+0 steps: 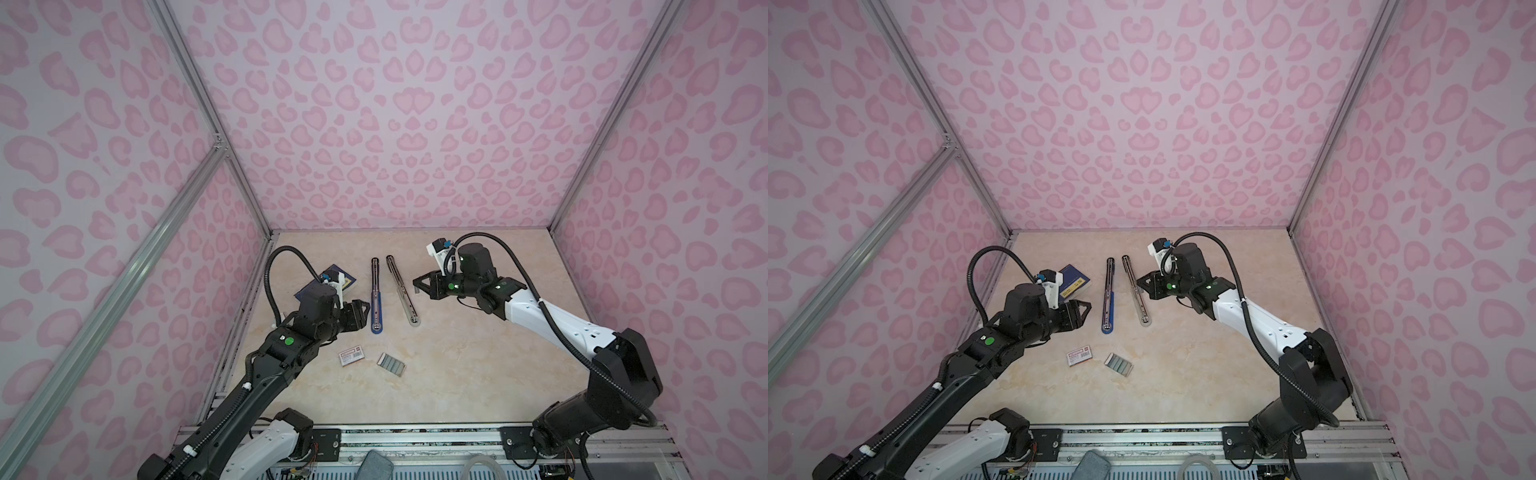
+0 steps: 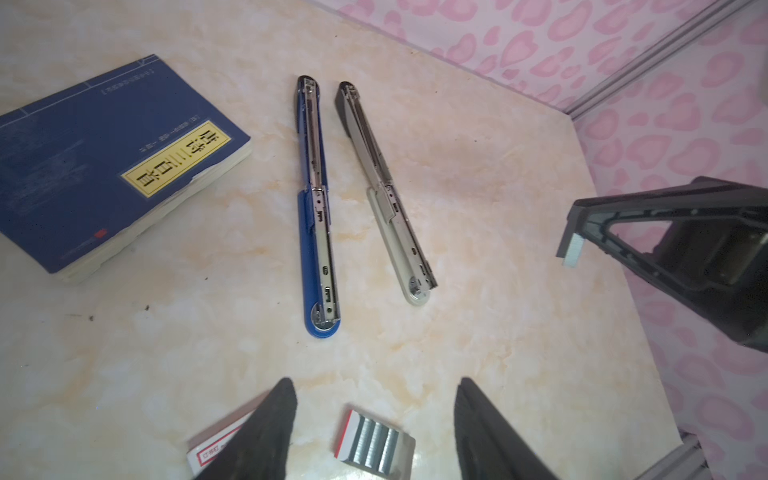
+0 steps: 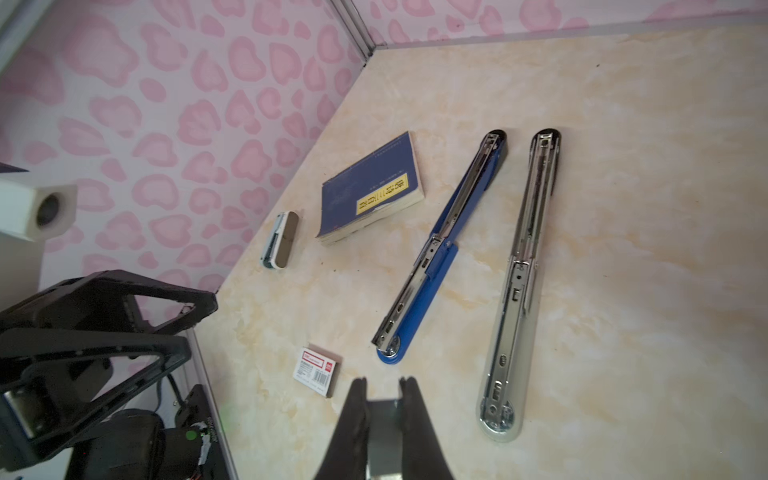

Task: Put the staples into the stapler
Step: 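Carry the strip with the right gripper over the white stapler while the left draws back, then lower the strip with the right gripper into the white stapler's open channel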

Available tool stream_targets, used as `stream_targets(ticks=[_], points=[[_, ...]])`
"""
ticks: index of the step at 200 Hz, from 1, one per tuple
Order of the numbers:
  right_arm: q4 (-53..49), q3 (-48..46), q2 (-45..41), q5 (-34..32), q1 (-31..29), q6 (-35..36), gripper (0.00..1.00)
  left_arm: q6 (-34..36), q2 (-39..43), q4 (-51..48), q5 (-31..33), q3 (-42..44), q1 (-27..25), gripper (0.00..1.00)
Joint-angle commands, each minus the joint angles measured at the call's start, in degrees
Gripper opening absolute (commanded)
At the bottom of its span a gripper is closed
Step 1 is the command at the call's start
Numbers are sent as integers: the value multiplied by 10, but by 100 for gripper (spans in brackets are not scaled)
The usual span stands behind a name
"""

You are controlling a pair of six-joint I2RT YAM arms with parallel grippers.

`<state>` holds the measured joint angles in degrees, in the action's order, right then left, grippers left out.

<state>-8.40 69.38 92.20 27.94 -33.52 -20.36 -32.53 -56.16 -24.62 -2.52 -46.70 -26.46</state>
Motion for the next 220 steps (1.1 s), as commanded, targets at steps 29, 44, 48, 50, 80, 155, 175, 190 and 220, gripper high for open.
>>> stream_targets(ticks=[29, 44, 48, 50, 80, 155, 175, 190, 220], points=[[-61, 61, 79, -98, -16, 36, 12, 16, -34, 40, -29, -1, 1, 64], [-57, 76, 100, -106, -16, 33, 12, 30, -39, 58, -52, 1, 2, 64], [-56, 79, 107, -109, -16, 33, 12, 35, -39, 65, -62, 2, 2, 64], [-55, 81, 110, -111, -16, 34, 12, 38, -40, 68, -67, 3, 2, 64], [-51, 113, 154, -136, -20, 34, 12, 44, -38, 91, -102, 13, 2, 64], [-40, 179, 243, -205, -39, 29, 12, 51, -32, 91, -138, 44, 2, 64], [-41, 189, 261, -221, -41, 29, 12, 47, -31, 92, -140, 48, 1, 63], [-44, 198, 272, -230, -42, 29, 12, 44, -31, 93, -140, 49, 2, 63], [-56, 213, 288, -242, -41, 27, 12, 42, -33, 92, -135, 53, 2, 63]])
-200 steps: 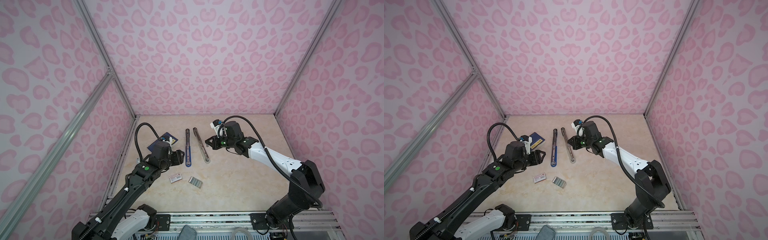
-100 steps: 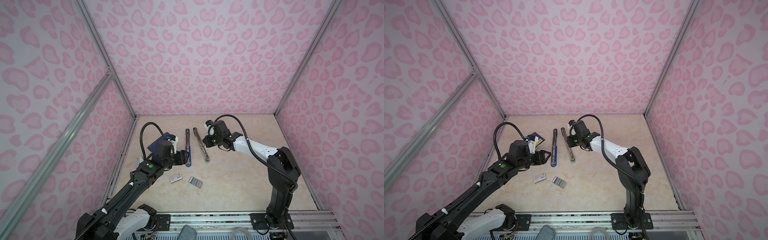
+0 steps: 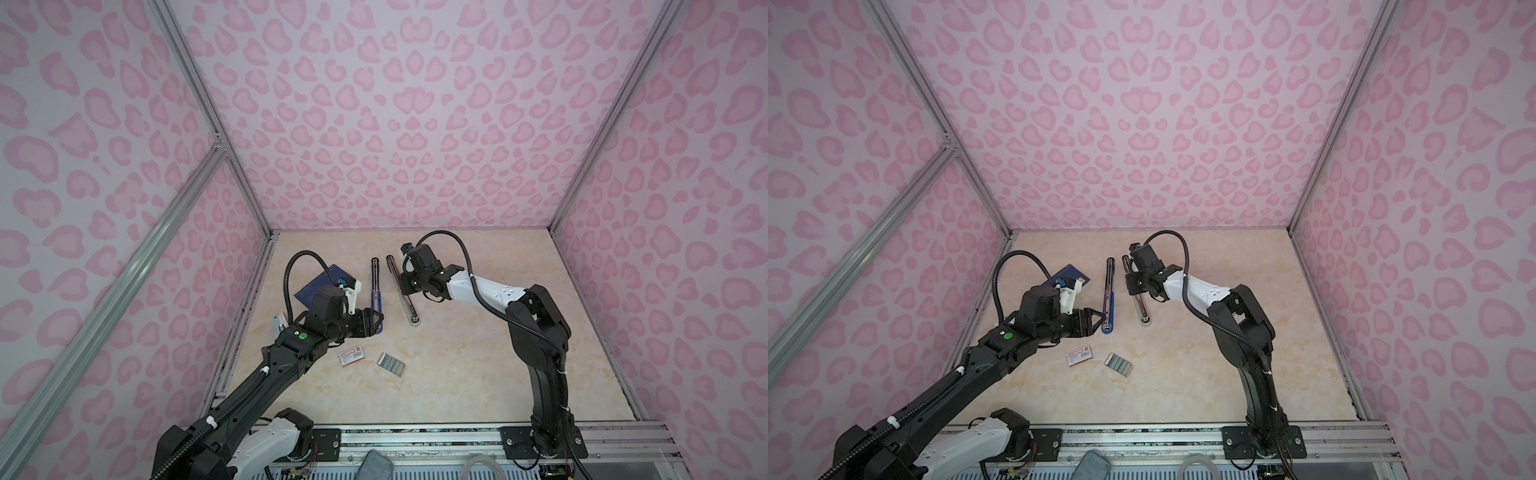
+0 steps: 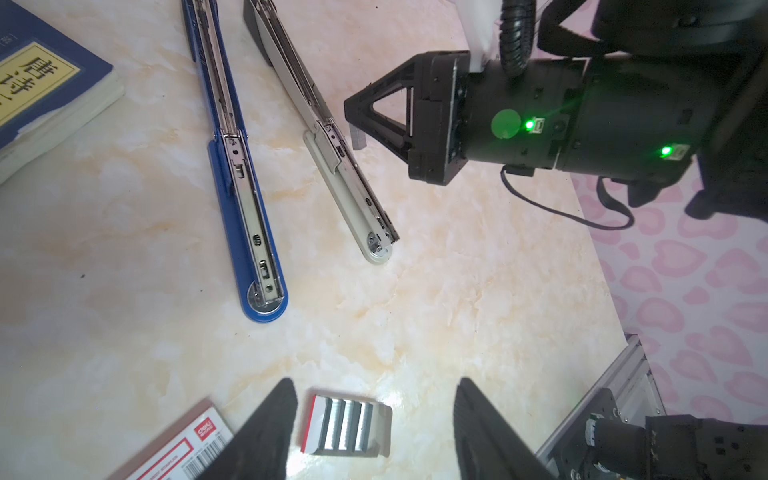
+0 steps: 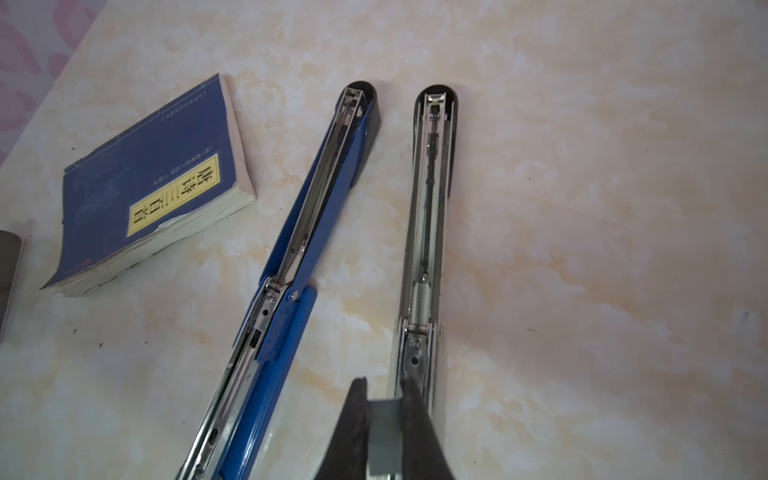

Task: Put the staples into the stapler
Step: 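Lower the strip with the right gripper into the white stapler's open channel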

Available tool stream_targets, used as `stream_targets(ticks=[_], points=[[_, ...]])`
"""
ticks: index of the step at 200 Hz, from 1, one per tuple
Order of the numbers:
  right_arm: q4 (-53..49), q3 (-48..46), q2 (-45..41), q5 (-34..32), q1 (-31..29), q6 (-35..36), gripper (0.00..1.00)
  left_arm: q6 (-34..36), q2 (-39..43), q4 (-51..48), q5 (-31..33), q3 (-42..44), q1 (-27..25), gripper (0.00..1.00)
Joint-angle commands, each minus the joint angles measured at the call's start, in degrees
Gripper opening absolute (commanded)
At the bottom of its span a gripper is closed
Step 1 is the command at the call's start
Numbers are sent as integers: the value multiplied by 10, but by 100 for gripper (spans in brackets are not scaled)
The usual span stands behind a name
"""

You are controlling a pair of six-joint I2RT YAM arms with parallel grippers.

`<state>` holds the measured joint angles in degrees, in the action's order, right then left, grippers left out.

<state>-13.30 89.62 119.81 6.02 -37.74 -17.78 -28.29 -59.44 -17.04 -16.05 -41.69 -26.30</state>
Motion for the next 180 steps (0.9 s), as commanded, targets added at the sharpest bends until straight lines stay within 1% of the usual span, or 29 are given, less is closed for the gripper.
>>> stream_targets(ticks=[1, 25, 180], points=[[-8, 12, 12, -22, 1, 1, 12, -1, 0, 17, 1, 3, 0, 63], [-33, 33, 28, -26, 1, 2, 12, -4, 2, 21, 3, 7, 0, 63], [-15, 18, 41, -28, -4, -6, 12, -12, 2, 30, -1, 25, 0, 62]])
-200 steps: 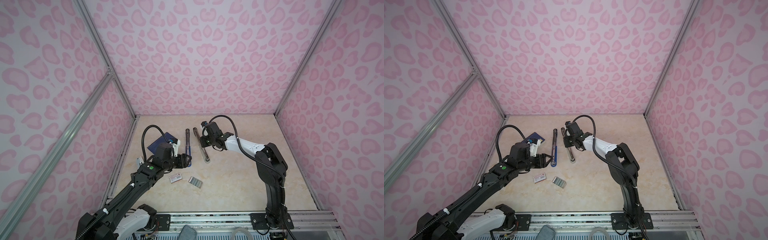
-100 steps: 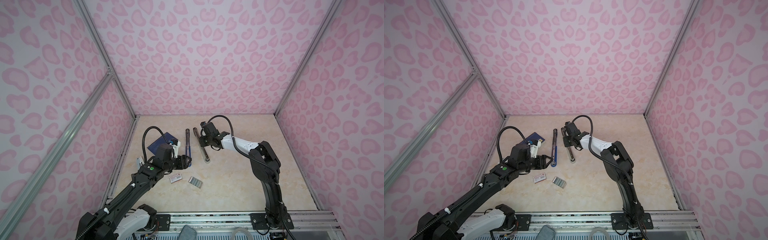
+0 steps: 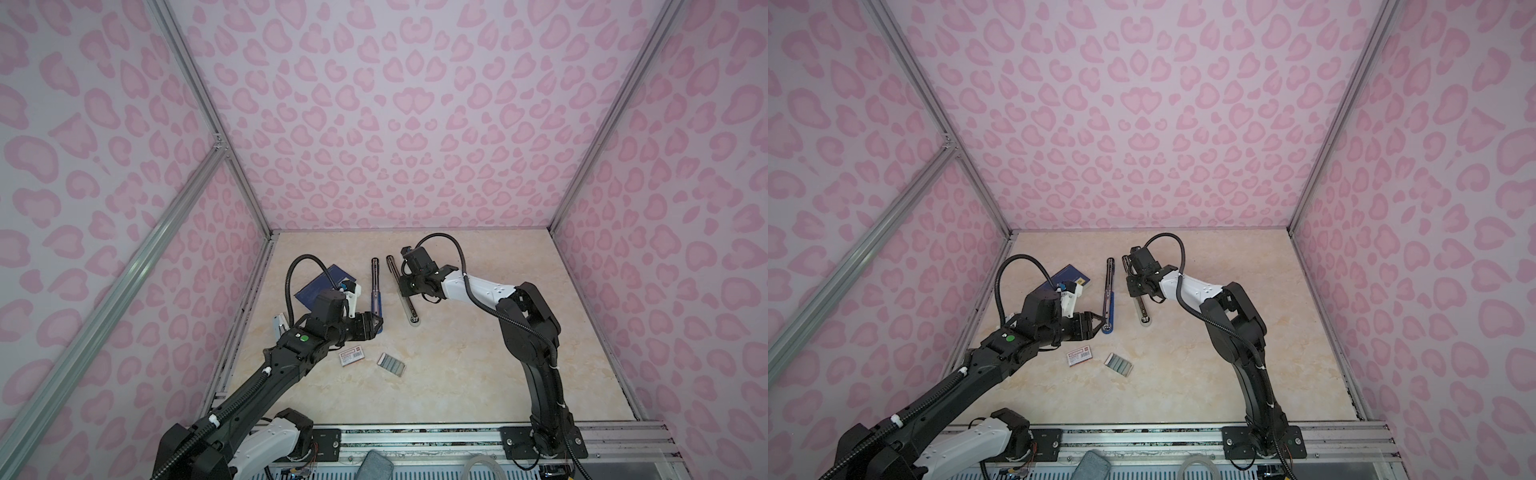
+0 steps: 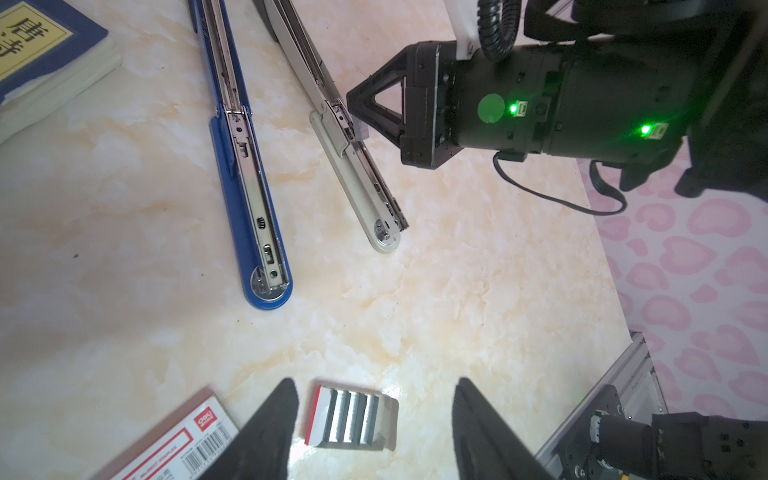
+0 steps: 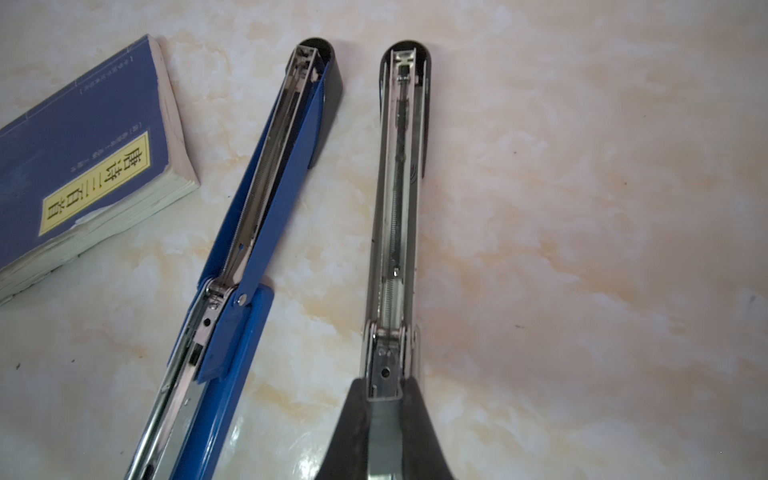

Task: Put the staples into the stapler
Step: 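Lower the strip with the right gripper into the white stapler's open channel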

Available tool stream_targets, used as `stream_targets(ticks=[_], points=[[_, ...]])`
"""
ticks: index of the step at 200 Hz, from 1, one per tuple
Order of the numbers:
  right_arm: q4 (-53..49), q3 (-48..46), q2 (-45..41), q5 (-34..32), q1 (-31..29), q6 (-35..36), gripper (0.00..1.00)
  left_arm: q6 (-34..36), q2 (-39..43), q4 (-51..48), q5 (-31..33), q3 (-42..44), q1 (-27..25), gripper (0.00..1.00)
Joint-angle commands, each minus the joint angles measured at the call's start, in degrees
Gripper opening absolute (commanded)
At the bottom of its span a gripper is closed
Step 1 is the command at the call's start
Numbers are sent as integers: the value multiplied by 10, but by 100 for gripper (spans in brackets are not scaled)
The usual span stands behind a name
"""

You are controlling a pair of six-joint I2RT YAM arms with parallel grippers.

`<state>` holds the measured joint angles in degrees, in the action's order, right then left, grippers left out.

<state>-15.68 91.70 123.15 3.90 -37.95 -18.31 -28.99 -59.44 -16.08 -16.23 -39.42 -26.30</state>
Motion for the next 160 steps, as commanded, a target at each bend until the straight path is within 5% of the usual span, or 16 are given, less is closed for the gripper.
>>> stream_targets(ticks=[1, 160], points=[[9, -3, 8, -6, -3, -1, 12, -5, 2, 20, 1, 2, 0, 62], [1, -2, 6, -35, -16, 0, 11, -8, 9, 23, 3, 14, 0, 61]])
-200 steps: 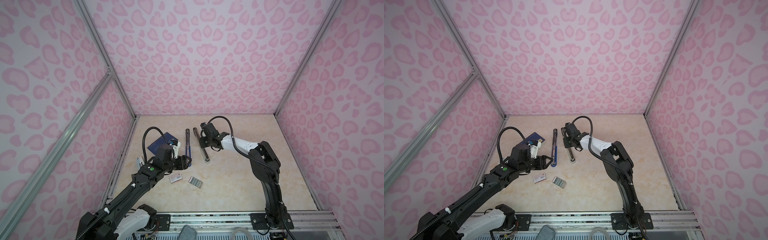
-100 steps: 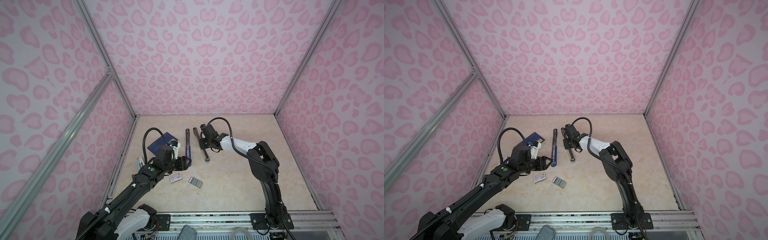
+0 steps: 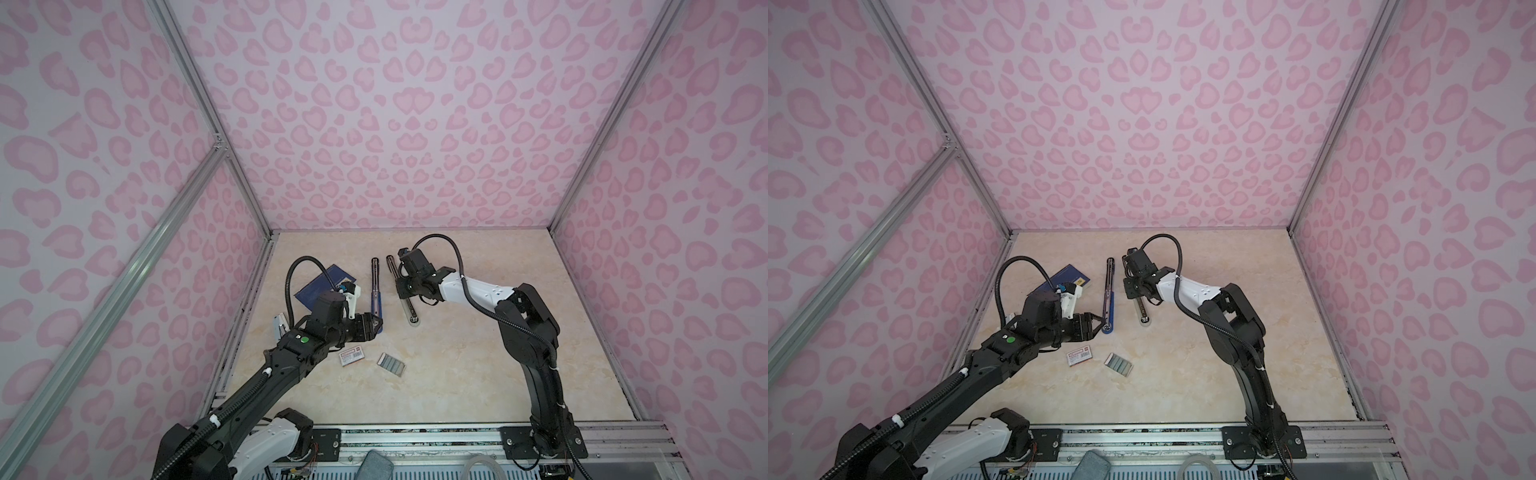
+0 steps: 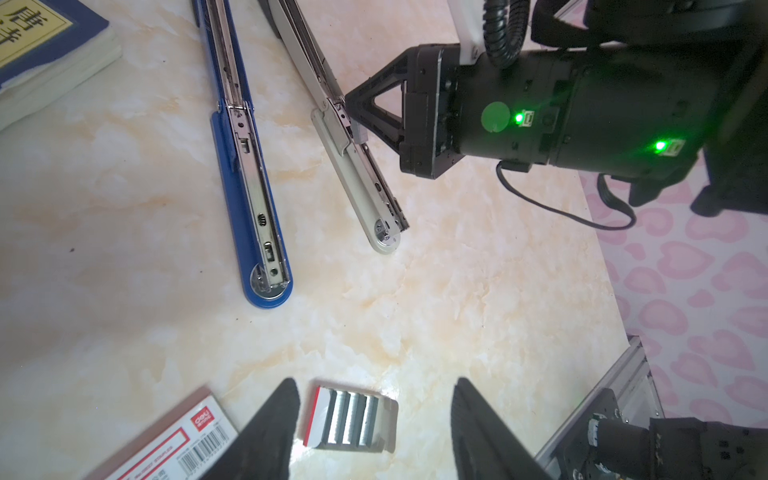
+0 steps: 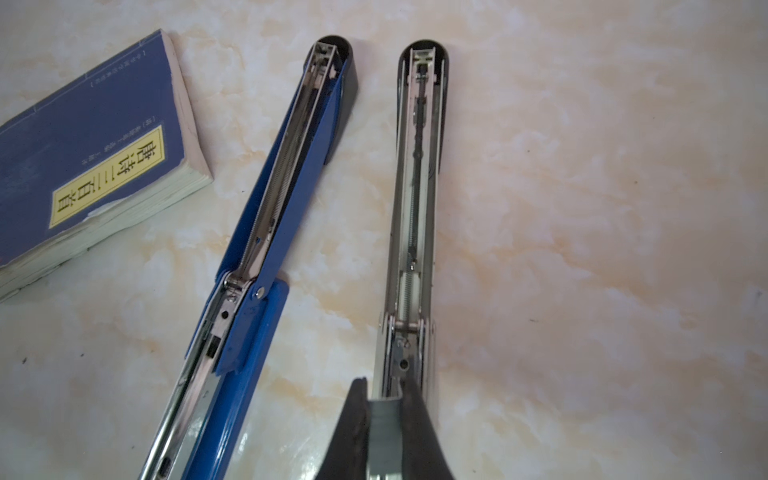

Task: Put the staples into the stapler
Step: 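Lower the strip with the right gripper into the white stapler's open channel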

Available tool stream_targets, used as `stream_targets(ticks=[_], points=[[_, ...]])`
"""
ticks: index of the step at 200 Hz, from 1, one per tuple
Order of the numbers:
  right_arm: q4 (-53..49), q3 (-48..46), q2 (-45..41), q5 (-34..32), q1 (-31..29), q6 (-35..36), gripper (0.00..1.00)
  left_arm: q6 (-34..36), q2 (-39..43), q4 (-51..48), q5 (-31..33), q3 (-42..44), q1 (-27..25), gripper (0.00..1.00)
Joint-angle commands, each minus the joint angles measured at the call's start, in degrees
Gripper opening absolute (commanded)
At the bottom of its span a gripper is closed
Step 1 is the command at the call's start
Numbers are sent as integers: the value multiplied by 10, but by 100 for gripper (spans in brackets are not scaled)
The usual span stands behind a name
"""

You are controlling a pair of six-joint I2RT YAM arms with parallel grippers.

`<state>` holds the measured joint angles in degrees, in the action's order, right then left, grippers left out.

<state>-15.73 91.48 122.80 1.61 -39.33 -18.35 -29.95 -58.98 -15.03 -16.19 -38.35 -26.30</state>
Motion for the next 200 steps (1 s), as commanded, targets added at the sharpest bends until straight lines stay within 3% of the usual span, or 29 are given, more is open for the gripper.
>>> stream_targets(ticks=[1, 200], points=[[2, 0, 9, -13, -2, 1, 12, 2, 5, 12, 3, 3, 0, 61], [3, -11, 5, -35, -3, 0, 11, 2, 4, 16, 2, 5, 0, 61]])
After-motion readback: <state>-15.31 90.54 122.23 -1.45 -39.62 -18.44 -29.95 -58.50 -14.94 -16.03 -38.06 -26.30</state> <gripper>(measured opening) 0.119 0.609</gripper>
